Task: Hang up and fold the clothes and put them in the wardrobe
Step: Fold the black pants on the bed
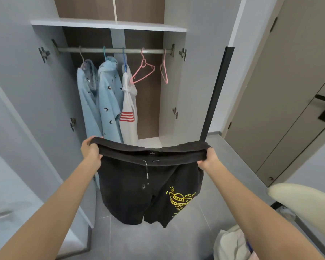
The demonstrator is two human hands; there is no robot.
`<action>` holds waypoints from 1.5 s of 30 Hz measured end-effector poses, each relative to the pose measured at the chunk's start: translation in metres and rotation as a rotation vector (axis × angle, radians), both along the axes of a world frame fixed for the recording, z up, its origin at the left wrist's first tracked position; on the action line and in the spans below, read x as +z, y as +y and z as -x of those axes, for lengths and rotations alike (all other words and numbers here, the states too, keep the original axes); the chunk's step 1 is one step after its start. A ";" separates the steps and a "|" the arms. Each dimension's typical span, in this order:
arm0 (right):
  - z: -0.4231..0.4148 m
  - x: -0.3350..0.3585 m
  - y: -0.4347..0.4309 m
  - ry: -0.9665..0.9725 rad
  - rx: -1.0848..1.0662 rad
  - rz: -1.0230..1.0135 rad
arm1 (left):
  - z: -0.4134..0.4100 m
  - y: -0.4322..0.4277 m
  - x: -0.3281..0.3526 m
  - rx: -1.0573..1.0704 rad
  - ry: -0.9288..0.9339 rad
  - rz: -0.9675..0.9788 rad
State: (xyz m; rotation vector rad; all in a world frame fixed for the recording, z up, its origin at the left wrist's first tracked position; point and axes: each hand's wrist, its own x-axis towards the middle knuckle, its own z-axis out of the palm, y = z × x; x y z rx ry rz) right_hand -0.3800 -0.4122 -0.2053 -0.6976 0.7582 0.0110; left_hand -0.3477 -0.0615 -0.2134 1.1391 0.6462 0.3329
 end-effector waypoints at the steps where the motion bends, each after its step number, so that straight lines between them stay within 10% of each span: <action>1: -0.001 -0.001 0.001 0.013 -0.016 0.014 | 0.001 0.001 0.000 0.016 0.019 -0.124; 5: 0.001 -0.008 0.007 0.074 -0.117 -0.067 | 0.006 0.002 -0.010 0.066 0.074 -0.422; 13: -0.010 0.014 0.003 -0.114 -0.015 -0.007 | 0.005 0.000 -0.003 0.072 -0.005 -0.253; 29: -0.028 0.068 0.085 -0.444 0.498 1.337 | 0.012 -0.103 0.061 -0.544 -0.160 -0.702; 45: -0.022 0.086 0.086 -0.309 0.628 1.719 | 0.036 -0.129 0.073 -0.751 -0.248 -0.747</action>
